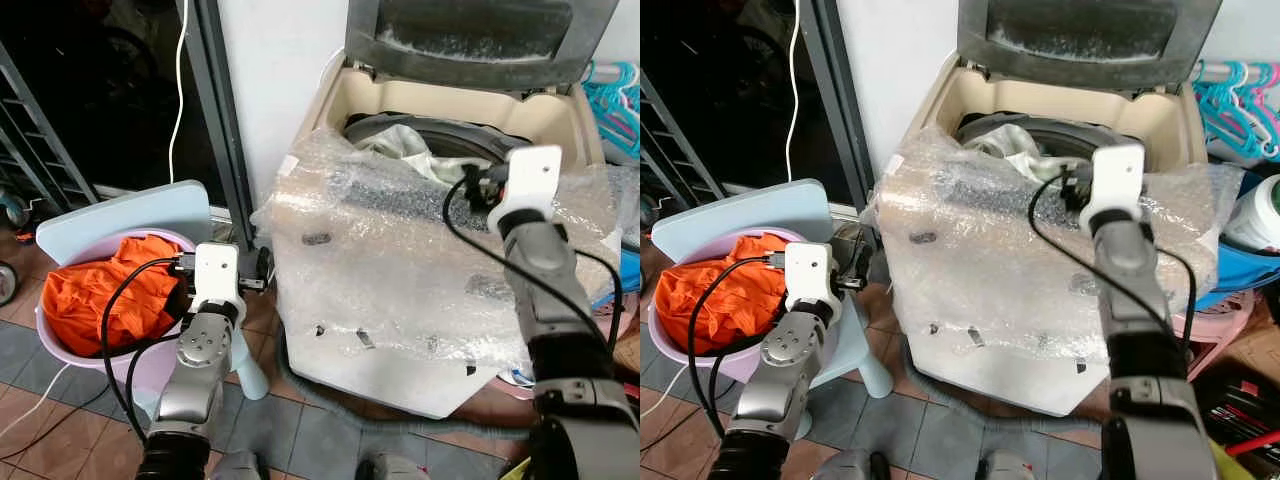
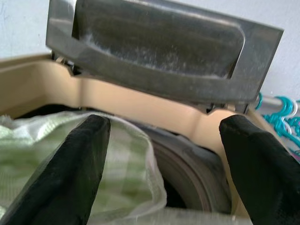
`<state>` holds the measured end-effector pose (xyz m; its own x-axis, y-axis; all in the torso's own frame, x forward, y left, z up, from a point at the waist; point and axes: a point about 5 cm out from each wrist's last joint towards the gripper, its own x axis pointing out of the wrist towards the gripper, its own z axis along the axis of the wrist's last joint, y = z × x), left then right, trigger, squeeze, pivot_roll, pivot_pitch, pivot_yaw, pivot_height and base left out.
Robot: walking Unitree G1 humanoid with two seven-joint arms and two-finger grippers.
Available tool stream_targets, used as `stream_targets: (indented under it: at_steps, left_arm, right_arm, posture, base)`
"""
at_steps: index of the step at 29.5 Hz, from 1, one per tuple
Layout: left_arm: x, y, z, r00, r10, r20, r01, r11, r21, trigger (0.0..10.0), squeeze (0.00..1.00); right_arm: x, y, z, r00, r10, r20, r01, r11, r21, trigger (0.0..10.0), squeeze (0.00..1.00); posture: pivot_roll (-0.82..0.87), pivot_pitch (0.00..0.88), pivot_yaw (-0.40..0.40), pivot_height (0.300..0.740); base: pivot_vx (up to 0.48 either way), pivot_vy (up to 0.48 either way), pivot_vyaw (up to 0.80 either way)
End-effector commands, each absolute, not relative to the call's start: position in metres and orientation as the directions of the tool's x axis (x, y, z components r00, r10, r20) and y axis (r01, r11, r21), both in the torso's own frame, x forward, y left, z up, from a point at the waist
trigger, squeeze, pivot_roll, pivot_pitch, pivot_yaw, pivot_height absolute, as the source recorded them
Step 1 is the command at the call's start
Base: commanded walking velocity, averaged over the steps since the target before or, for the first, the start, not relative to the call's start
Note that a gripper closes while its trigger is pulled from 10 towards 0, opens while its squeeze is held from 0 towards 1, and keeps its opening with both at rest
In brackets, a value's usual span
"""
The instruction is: Clothes washing
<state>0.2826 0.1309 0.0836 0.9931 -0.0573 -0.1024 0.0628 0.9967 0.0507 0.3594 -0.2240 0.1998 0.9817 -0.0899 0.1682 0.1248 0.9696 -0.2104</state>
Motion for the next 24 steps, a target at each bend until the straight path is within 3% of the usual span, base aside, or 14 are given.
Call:
stream_targets:
  at_steps: [1, 11, 16, 24]
  left_arm:
    - [0.285, 0.132, 0.084, 0.994, -0.045, -0.103, 0.051, 0.997, 0.057, 10.0, 0.0]
    - [0.282, 0.132, 0.081, 0.993, -0.032, -0.112, 0.039, 0.997, 0.061, 10.0, 0.0]
    - [0.282, 0.133, 0.082, 0.994, -0.021, -0.105, 0.026, 0.998, 0.052, 10.0, 0.0]
    - [0.282, 0.133, 0.084, 0.995, -0.028, -0.097, 0.03, 0.999, 0.022, 10.0, 0.0]
  right_arm:
    - [0.364, -0.229, 0.206, 0.978, -0.126, 0.169, 0.159, 0.967, -0.2, 10.0, 1.0]
    - [0.365, -0.241, 0.22, 0.949, -0.211, 0.233, 0.251, 0.955, -0.159, 10.0, 1.0]
    - [0.353, -0.225, 0.217, 0.96, -0.06, 0.273, 0.112, 0.978, -0.178, 10.0, 1.0]
    - [0.309, -0.185, 0.189, 0.951, 0.171, 0.256, -0.125, 0.974, -0.187, 10.0, 1.0]
  posture:
    - [-0.1, 0.0, 0.014, 0.74]
    - [-0.09, 0.0, 0.001, 0.74]
    - [-0.09, 0.0, -0.003, 0.74]
    - [-0.1, 0.0, 0.005, 0.74]
  base:
    - [0.0, 0.0, 0.0]
    - [0.0, 0.0, 0.0]
    - [0.0, 0.0, 0.0]
    - [0.0, 0.105, 0.0]
